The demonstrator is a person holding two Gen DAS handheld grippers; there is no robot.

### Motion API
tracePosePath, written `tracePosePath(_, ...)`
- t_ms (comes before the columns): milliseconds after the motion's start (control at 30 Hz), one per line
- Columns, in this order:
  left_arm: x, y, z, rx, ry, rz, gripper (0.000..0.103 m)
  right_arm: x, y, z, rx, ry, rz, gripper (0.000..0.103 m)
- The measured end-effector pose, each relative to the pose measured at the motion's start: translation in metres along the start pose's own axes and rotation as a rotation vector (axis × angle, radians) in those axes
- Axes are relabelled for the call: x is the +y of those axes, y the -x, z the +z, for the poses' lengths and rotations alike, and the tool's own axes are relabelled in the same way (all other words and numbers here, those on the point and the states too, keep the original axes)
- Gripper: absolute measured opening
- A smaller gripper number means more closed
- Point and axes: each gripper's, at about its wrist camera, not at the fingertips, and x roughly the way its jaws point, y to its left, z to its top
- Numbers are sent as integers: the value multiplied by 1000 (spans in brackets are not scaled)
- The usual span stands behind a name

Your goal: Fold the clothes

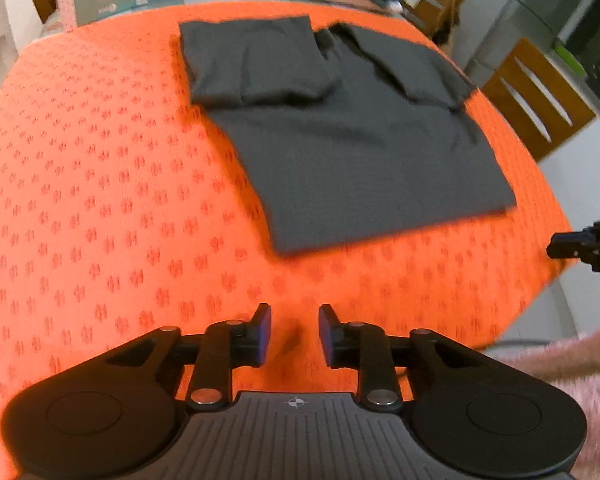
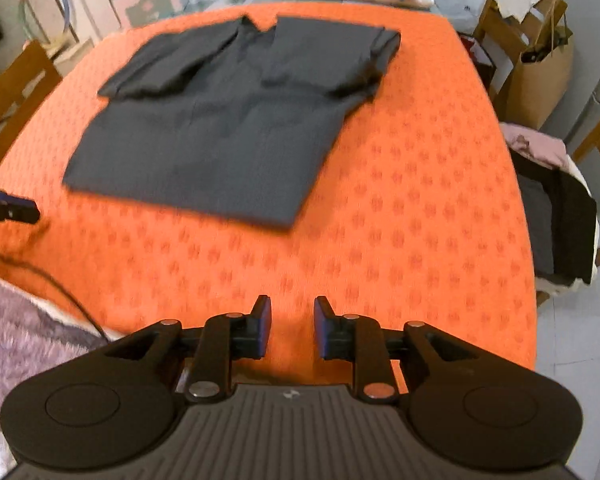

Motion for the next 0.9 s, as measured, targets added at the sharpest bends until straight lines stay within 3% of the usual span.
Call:
tracePosePath(233, -6, 1, -25, 63, -127, 9, 36, 0, -8, -45, 80, -42, -84, 27)
tracePosePath(367, -4, 13, -27, 50, -136, -6, 42, 4, 8, -52, 21, -47, -72, 27)
tracePosePath(433, -5, 17, -26, 35, -147, -6, 47, 9, 17, -47, -21, -23, -50, 27)
tracePosePath(667, -3, 28, -15, -21, -131, 11, 47, 40, 22, -25, -71, 170, 20, 31)
tracePosePath(900, -3, 43, 14, -125, -141, 60, 50, 52, 33, 16, -160, 280, 16, 32)
